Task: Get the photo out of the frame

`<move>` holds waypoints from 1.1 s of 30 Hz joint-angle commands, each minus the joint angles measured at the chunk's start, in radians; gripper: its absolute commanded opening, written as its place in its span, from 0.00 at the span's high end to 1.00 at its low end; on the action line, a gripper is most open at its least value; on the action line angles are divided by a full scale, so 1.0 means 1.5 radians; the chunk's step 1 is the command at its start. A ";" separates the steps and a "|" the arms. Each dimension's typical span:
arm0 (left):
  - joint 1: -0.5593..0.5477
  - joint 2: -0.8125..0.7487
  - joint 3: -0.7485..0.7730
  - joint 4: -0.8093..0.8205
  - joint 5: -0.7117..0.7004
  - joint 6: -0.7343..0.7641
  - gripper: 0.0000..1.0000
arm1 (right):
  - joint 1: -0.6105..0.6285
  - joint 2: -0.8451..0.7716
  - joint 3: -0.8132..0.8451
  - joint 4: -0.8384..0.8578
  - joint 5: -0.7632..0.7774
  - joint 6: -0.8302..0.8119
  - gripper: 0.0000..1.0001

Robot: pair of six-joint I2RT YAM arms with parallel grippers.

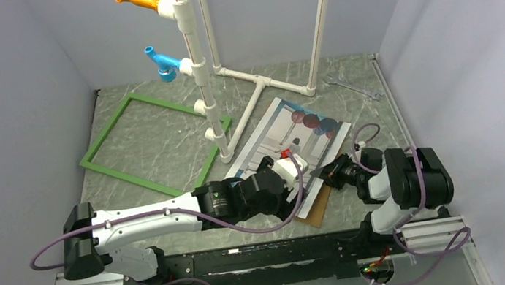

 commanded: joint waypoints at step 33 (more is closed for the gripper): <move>0.076 -0.204 -0.075 -0.004 -0.029 -0.015 0.09 | -0.010 -0.655 0.531 -1.226 0.394 -0.304 1.00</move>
